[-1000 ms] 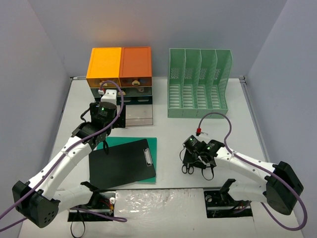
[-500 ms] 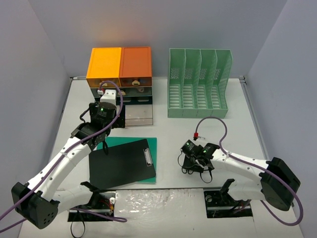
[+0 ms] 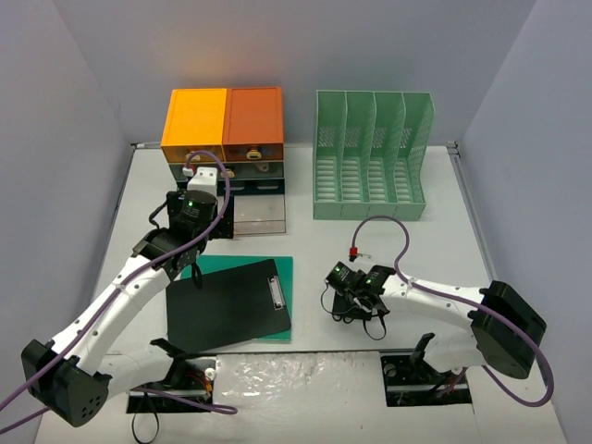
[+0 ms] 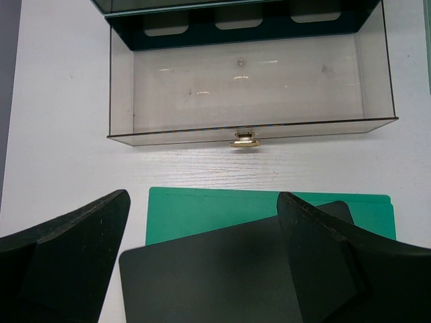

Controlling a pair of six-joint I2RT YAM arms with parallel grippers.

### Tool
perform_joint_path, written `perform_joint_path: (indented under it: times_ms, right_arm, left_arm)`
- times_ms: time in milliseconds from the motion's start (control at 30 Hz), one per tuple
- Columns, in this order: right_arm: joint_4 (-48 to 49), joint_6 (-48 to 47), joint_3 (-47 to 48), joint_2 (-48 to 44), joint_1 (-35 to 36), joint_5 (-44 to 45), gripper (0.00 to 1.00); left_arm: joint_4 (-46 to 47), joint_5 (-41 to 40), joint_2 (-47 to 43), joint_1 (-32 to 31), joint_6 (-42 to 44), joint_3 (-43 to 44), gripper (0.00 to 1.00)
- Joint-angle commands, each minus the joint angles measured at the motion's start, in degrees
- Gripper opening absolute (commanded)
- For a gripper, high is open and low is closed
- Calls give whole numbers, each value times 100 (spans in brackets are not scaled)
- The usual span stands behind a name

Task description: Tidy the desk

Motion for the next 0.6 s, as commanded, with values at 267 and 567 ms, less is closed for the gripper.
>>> perform_joint_path:
  times_ms: [267, 567]
  right_arm:
    - [-545, 238, 546, 14, 91, 532, 62]
    - [-739, 266, 790, 22, 124, 693, 54]
  left_arm:
    - [176, -15, -144, -21, 72, 121, 89]
    - [209, -6, -137, -20, 72, 87, 89]
